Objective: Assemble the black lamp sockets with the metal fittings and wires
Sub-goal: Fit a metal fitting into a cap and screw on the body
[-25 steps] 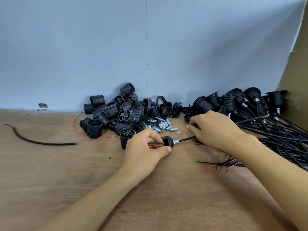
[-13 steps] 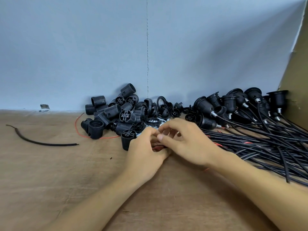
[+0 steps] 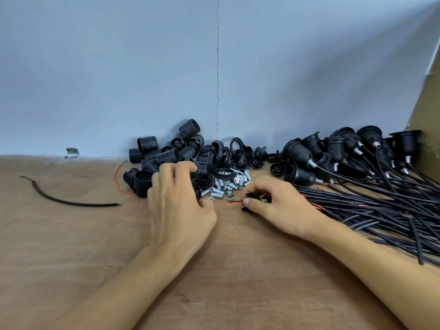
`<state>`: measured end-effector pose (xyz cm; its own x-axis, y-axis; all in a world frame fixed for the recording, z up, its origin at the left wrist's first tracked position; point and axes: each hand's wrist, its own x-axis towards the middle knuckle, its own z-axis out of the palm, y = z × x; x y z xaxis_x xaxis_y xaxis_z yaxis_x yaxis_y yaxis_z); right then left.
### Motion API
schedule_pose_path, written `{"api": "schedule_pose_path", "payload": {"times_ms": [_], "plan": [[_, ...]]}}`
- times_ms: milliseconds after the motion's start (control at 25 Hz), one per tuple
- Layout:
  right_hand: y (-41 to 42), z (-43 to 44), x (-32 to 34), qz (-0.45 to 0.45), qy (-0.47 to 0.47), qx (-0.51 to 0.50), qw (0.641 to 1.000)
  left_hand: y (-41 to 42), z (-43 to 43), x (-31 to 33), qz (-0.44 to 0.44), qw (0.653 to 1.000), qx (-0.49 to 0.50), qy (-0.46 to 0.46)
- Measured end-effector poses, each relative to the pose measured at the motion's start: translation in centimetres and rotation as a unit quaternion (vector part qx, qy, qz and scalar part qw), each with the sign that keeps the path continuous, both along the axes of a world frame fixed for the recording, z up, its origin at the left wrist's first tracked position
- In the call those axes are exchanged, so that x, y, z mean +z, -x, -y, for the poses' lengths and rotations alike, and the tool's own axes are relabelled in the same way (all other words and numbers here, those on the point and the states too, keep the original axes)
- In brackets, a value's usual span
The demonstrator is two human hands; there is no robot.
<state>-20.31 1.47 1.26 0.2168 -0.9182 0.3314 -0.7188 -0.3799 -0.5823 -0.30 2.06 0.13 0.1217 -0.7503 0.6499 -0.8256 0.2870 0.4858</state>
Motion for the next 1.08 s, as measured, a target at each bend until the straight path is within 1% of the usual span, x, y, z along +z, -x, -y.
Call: {"api": "schedule_pose_path", "payload": {"times_ms": [120, 200, 320, 440, 640, 840, 960, 1080], "plan": [[0.1, 0.0, 0.0, -0.002, -0.006, 0.004, 1.0, -0.1, 0.1, -0.1, 0.018, 0.995, 0.033, -0.094], [0.0, -0.1, -0.1, -0.008, 0.008, 0.002, 1.0, 0.1, 0.1, -0.3, 0.03, 0.992, 0.028, -0.119], [-0.2, -0.1, -0.1, 0.006, 0.017, 0.0, 1.0, 0.2, 0.3, -0.7, 0.0, 0.994, -0.011, -0.11], [-0.2, -0.1, -0.1, 0.03, -0.007, -0.013, 0.999, 0.4, 0.4, -1.0, -0.039, 0.993, -0.057, -0.096], [0.2, 0.2, -0.1, 0.119, -0.068, -0.015, 0.99, 1.4, 0.0, -1.3, -0.031, 0.99, -0.126, -0.052], [0.5, 0.3, -0.2, 0.186, -0.081, 0.031, 0.979, 0.9, 0.1, -1.3, -0.033, 0.981, -0.185, -0.042], [0.3, 0.2, -0.2, 0.192, -0.075, 0.053, 0.977, 0.9, 0.1, -1.3, -0.026, 0.975, -0.216, -0.043], [0.0, -0.1, -0.1, 0.169, -0.088, 0.066, 0.98, 0.8, 0.2, -1.3, -0.014, 0.974, -0.225, -0.037]]}}
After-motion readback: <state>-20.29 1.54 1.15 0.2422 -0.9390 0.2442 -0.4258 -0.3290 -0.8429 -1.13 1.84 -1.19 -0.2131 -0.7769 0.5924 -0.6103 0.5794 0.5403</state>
